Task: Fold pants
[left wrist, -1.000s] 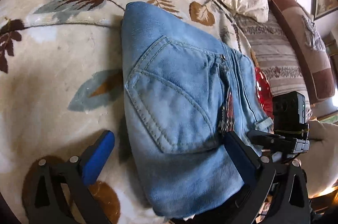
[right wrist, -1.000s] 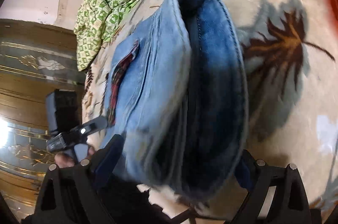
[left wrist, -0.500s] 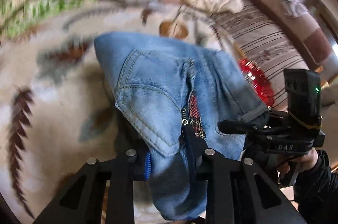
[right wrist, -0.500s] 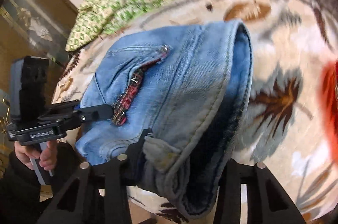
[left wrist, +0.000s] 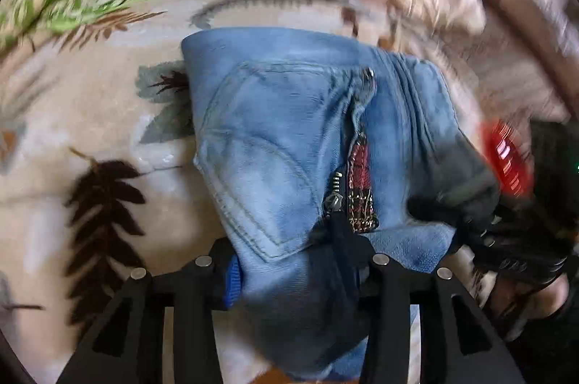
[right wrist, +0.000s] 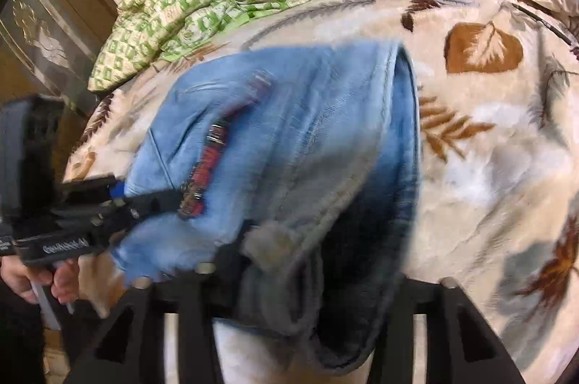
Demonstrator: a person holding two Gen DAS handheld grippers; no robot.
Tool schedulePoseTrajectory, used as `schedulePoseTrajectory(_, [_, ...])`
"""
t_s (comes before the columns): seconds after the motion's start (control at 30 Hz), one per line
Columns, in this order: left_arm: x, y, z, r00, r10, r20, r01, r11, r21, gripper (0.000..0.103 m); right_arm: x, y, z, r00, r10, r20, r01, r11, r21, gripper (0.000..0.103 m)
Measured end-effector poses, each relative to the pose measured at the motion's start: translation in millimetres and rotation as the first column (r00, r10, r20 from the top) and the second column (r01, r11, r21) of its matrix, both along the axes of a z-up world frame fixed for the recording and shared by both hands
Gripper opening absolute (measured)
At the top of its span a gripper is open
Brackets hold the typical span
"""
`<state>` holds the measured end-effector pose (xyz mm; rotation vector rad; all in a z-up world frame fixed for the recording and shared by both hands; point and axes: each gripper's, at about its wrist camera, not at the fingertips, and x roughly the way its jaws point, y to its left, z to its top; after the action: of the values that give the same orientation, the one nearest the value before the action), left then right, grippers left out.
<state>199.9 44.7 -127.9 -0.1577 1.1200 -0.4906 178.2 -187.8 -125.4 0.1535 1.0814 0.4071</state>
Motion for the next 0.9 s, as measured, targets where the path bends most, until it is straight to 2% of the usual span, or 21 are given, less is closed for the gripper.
schedulePoseTrajectory(0.07, [1.3,3.6,-3.6,1.0,0.011,-0.008,-0.011,1.0,-0.027,0.049,-0.8,0.1,0.7,1.0,-0.014,0.022,0.014,1.0,-0.006,0.054])
schedulePoseTrajectory(0.2, [3.6,4.2,-4.9,1.0,0.011,-0.008,-0.011,1.0,-0.024,0.051,4.0,-1.6,-0.1,1.0,-0.006,0.015,0.006,1.0,-0.009,0.059])
schedulePoseTrajectory(0.33, [2.3,4.5,-2.6,0.999,0.032,-0.006,-0.033,0.999,-0.001,0.064,2.0,0.1,0.3,1.0,-0.012,0.017,0.012,1.0,-0.021,0.064])
schedulePoseTrajectory(0.43, [-6.1,12.6,14.3,0.998,0.05,-0.032,-0.051,0.999,-0.01,0.072,-5.0,-3.5,9.8,0.999,-0.01,0.031,0.011,0.999,-0.041,0.067])
schedulePoseTrajectory(0.47, [-12.3,14.2,22.7,0.999,0.046,-0.013,-0.046,0.999,-0.018,0.075,-8.1,-4.2,15.7,0.999,-0.004,0.044,0.007,0.998,-0.055,0.068])
schedulePoseTrajectory(0.53, [-24.8,16.7,37.6,0.998,0.041,0.044,-0.04,0.999,-0.028,0.088,-15.6,-7.4,27.2,0.998,0.0,0.068,0.006,0.996,-0.09,0.078])
schedulePoseTrajectory(0.57, [-35.2,16.6,47.1,0.995,0.038,0.089,-0.036,0.999,-0.023,0.09,-17.9,-8.1,31.2,0.997,0.0,0.077,0.008,0.995,-0.104,0.08])
schedulePoseTrajectory(0.6, [-42.6,15.4,52.8,0.993,0.03,0.116,-0.029,1.0,-0.011,0.097,-21.8,-9.4,36.8,0.996,0.0,0.093,0.012,0.993,-0.121,0.083])
schedulePoseTrajectory(0.67, [-56.9,10.2,60.6,0.988,0.007,0.153,-0.013,0.999,0.037,0.101,-31.1,-12.4,49.0,0.99,0.001,0.14,0.019,0.99,-0.143,0.085])
schedulePoseTrajectory(0.73, [-70.7,-0.4,63.6,0.985,-0.044,0.169,0.021,0.99,0.137,0.101,-41.7,-14.4,59.6,0.984,0.012,0.177,0.017,0.987,-0.161,0.089])
schedulePoseTrajectory(0.8, [-85.3,-10.5,64.7,0.968,-0.086,0.235,0.026,0.969,0.247,0.101,-49.0,-17.9,65.4,0.982,0.008,0.191,0.025,0.985,-0.169,0.094])
schedulePoseTrajectory(0.83, [-91.7,-13.6,64.6,0.958,-0.116,0.264,0.037,0.958,0.285,0.101,-51.6,-21.5,66.6,0.986,0.008,0.169,0.018,0.988,-0.152,0.102])
schedulePoseTrajectory(0.9, [-104.3,-22.9,62.0,0.933,-0.195,0.304,0.077,0.93,0.359,0.101,-53.9,-29.7,63.5,0.994,0.041,0.103,-0.033,0.996,-0.085,0.103])
